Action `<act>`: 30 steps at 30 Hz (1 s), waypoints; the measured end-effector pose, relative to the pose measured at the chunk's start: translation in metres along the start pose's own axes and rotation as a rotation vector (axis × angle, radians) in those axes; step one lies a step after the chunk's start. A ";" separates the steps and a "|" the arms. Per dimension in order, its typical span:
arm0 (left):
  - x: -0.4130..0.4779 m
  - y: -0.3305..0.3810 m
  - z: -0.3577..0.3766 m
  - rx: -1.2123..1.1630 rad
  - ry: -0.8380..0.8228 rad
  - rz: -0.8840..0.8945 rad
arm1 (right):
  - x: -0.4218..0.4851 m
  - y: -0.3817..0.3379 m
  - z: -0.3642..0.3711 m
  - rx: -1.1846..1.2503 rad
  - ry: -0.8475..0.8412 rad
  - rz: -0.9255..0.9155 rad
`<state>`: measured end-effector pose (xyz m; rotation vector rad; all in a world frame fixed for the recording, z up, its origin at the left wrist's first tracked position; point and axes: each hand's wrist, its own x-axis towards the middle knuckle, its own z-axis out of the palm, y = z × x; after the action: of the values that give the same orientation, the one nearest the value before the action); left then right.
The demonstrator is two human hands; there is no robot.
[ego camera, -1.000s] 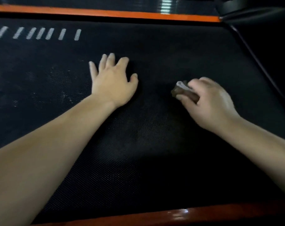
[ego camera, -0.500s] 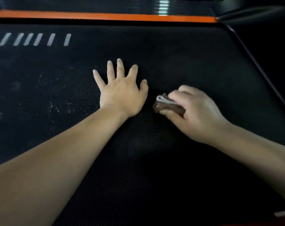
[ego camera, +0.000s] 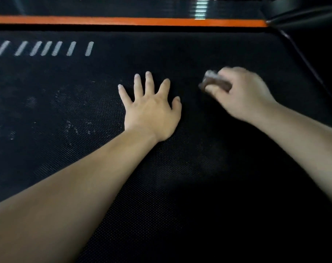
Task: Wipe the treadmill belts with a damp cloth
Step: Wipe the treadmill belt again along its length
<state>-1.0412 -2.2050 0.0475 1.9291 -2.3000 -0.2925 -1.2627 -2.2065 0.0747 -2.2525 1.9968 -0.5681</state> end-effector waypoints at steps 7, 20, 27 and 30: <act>0.001 0.001 0.002 0.015 0.007 -0.001 | -0.006 -0.022 0.017 0.004 0.022 -0.103; 0.013 0.004 -0.011 -0.171 -0.054 -0.098 | 0.062 0.003 0.023 -0.007 0.016 -0.051; 0.020 0.018 -0.003 -0.059 -0.032 -0.125 | 0.077 -0.007 0.033 -0.004 0.060 -0.045; 0.018 0.017 0.002 -0.003 -0.015 -0.087 | 0.073 -0.005 0.030 0.031 -0.028 -0.137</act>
<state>-1.0612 -2.2200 0.0489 2.0358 -2.2267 -0.3195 -1.2423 -2.2819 0.0645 -2.3789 1.8181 -0.5710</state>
